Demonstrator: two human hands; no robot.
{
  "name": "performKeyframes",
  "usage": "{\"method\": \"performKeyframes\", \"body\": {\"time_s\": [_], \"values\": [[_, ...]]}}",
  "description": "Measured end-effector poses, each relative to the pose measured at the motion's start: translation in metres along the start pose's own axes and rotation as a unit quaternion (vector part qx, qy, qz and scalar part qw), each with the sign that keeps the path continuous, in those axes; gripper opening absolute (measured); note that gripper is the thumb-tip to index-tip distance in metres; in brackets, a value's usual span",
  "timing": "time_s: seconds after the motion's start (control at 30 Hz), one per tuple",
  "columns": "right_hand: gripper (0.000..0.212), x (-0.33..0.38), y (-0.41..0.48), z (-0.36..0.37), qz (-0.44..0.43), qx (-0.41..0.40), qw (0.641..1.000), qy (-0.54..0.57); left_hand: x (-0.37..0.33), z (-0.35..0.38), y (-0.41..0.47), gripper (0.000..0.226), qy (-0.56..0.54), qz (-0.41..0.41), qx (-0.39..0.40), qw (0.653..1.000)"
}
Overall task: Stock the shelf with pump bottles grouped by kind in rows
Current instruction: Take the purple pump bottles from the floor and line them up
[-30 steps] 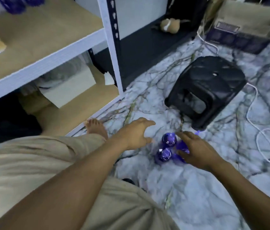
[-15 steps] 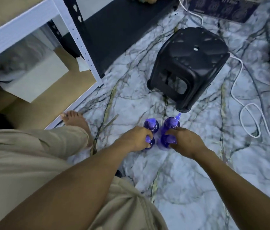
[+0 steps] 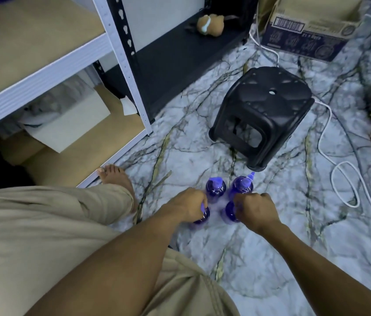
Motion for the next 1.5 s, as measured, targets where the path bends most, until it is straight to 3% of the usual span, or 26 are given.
{"method": "performKeyframes", "body": {"time_s": [0.4, 0.57, 1.0, 1.3, 1.5], "values": [[0.007, 0.086, -0.002, -0.129, -0.155, -0.053, 0.986, -0.023, 0.051, -0.113, -0.076, 0.019, -0.096, -0.002, -0.121, 0.988], [0.011, 0.132, 0.012, -0.197, -0.199, -0.078, 0.976, 0.033, 0.071, -0.183, -0.130, 0.020, -0.136, 0.005, -0.223, 0.965], [0.011, 0.290, 0.075, -0.414, -0.332, -0.181, 0.924, 0.060, 0.132, -0.379, -0.276, 0.023, -0.100, -0.025, -0.423, 0.900], [0.008, 0.394, 0.129, -0.525, -0.371, -0.210, 0.904, 0.047, 0.157, -0.474, -0.340, 0.016, -0.098, -0.022, -0.499, 0.861], [0.007, 0.435, 0.185, -0.551, -0.368, -0.202, 0.907, 0.040, 0.172, -0.509, -0.344, 0.017, -0.091, -0.040, -0.514, 0.852]]}}
Point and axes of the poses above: each hand's wrist, its own y-axis towards the middle knuckle, its own z-axis out of the palm, x = y × z, the point moved 8 cm from there along y, towards the middle knuckle, and after that the axes turned 7 degrees about -z, right-handed, at the moved point
